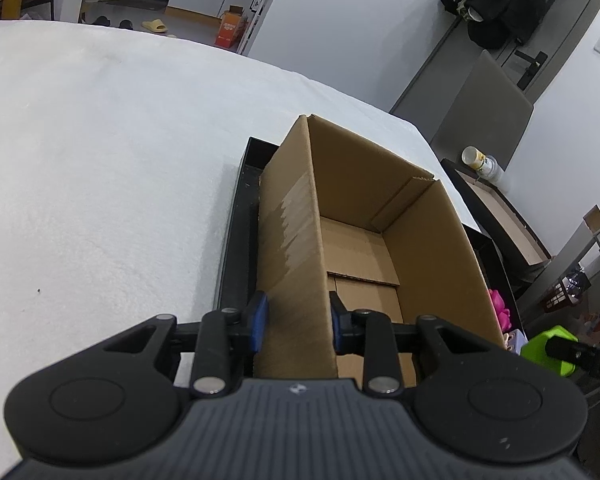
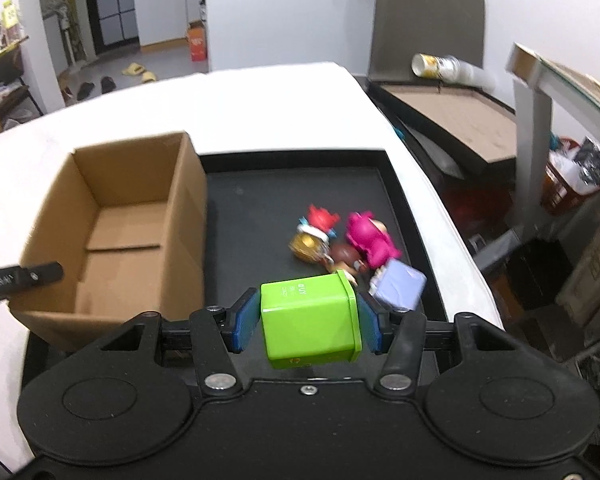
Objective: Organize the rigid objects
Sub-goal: 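Lift the lime-green cube with the right gripper and carry it over the box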
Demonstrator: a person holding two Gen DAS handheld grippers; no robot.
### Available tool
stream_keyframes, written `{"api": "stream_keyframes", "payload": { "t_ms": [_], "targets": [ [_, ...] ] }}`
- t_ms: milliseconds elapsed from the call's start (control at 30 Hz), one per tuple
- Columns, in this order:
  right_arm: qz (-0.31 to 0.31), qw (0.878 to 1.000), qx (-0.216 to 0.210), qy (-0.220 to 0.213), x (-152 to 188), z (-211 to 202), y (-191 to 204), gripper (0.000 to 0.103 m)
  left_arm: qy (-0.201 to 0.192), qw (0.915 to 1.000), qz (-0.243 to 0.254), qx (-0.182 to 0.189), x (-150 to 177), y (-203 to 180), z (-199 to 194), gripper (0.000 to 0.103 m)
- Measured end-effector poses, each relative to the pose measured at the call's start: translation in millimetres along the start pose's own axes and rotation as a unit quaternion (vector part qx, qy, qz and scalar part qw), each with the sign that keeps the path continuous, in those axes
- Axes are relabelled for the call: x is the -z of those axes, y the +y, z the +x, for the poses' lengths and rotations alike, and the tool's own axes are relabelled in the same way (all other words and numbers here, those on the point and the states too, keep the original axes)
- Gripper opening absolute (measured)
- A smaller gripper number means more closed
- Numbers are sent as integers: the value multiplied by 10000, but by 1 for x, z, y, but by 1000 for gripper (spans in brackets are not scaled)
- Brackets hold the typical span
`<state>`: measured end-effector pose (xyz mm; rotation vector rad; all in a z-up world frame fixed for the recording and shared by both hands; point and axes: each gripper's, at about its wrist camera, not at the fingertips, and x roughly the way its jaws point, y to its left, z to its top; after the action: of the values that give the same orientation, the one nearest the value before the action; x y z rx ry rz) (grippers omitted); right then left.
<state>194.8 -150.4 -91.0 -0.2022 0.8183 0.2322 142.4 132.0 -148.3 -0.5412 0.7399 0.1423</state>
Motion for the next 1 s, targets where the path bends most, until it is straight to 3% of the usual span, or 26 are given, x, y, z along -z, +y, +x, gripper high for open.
{"api": "stream_keyframes", "payload": {
  "t_ms": [567, 1000],
  "targets": [
    [-381, 9949, -737, -573, -47, -16, 59, 51, 43, 9996, -174, 214, -1, 13, -1, 30],
    [-786, 9883, -1212, -488, -68, 9, 107, 51, 184, 9985, -367, 359, -5, 18, -5, 32]
  ]
}}
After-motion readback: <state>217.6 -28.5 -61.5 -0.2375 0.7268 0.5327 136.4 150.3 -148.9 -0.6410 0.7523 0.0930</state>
